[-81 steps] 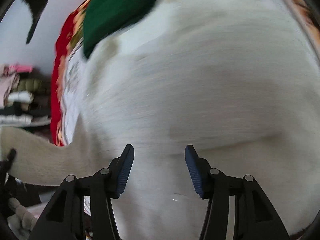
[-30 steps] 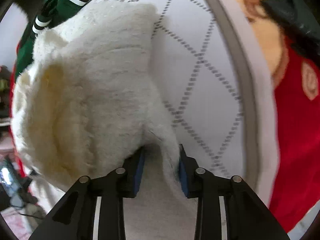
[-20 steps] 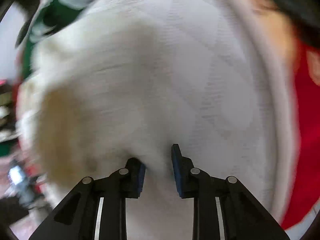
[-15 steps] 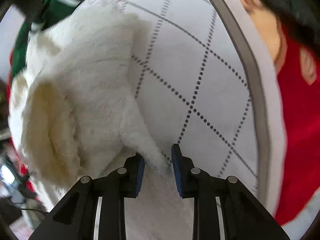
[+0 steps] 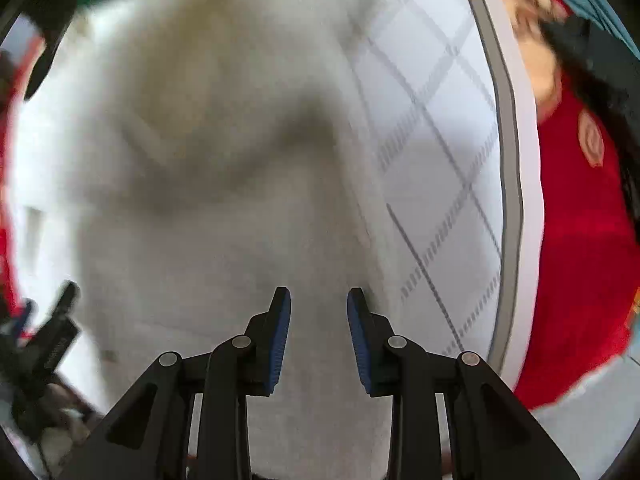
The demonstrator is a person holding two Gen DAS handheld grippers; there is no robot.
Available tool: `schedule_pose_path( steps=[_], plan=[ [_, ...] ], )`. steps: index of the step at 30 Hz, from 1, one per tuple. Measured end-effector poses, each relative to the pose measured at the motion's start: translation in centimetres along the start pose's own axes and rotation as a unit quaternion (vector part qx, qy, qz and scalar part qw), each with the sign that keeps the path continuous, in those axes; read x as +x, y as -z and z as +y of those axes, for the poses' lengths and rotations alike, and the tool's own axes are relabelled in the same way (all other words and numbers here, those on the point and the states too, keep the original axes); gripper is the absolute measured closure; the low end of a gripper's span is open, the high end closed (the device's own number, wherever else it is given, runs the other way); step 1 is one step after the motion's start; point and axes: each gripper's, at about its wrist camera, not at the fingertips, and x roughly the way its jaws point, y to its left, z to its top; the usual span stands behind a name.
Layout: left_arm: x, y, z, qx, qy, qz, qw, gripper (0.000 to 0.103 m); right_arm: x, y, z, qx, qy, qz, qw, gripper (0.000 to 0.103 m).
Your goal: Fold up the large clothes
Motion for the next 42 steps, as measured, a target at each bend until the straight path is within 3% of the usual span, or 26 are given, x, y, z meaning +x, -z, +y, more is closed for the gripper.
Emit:
schedule_pose_path(
  steps=[1, 3, 6, 9, 11, 13, 15, 19, 22, 26, 28, 29, 33, 39, 42],
  plan=[
    [0.5, 0.3, -0.2, -0.001, -0.003, -0.005, 1.0000, 0.000, 1.5, 0.3, -0.3, 0.007, 0.016, 0.017, 1.000, 0.077],
    [0.5, 0.4, 0.3, -0.012, 0.008, -0.008, 0.9999, 0.000, 2.8, 0.6, -1.0, 0.032, 0.002, 0.018, 0.999, 0.077],
    [0.2, 0.2, 0.9, -0.018, 0.011, -0.006, 0.9998, 0.000, 1.7, -0.3, 0.0, 0.026, 0.011, 0.027, 0.999, 0.077],
    [-0.8, 0.3, 1.1, -0.024, -0.011, -0.006, 0.9996, 0.000, -0.5, -2.6, 1.0, 0.008, -0.007, 0.011, 1.000, 0.072],
    [-2.0, 0.6, 0.9, -0.030, -0.037, -0.014, 0.9988, 0.000, -2.0, -2.0, 0.0, -0.006, -0.012, -0.005, 1.000, 0.059],
    [-3.6, 1.1, 0.3, -0.033, -0.059, -0.023, 0.9975, 0.000, -2.9, -1.0, -1.2, -0.011, -0.019, -0.015, 1.000, 0.037],
    [-5.8, 1.8, -0.8, -0.040, -0.079, -0.028, 0.9957, 0.000, -3.9, -0.7, -2.8, -0.020, -0.037, -0.021, 0.999, 0.033],
    [-11.2, 4.2, -5.1, -0.031, -0.092, -0.030, 0.9948, 0.000, -5.8, 0.0, -6.8, -0.034, -0.047, -0.021, 0.998, 0.033],
    [-15.7, 6.8, -11.7, 0.014, -0.092, -0.040, 0.9949, 0.000, -6.7, -0.1, -11.4, -0.026, -0.046, -0.025, 0.998, 0.033],
    [-18.2, 9.7, -19.3, 0.085, -0.071, -0.043, 0.9929, 0.000, -7.1, 1.0, -18.6, 0.001, -0.031, -0.028, 0.999, 0.033],
    [-18.0, 11.0, -23.2, 0.115, -0.064, -0.037, 0.9906, 0.000, -6.5, 1.4, -21.3, 0.022, -0.025, -0.023, 0.999, 0.033],
    [-17.7, 11.3, -24.3, 0.121, -0.069, -0.036, 0.9896, 0.000, -6.7, -1.8, -22.9, 0.031, -0.026, -0.019, 0.999, 0.033],
    [-14.2, 11.7, -27.7, 0.146, -0.129, -0.023, 0.9805, 0.000, -5.1, -0.9, -25.9, 0.048, -0.023, -0.005, 0.999, 0.033],
    [-11.1, 9.8, -26.2, 0.123, -0.206, -0.037, 0.9700, 0.000, -3.8, -1.0, -26.4, 0.042, -0.035, -0.005, 0.998, 0.033],
    [-9.4, 8.4, -23.8, 0.094, -0.217, -0.022, 0.9714, 0.002, -2.9, -3.1, -25.7, 0.034, -0.044, -0.011, 0.998, 0.033]
  ],
)
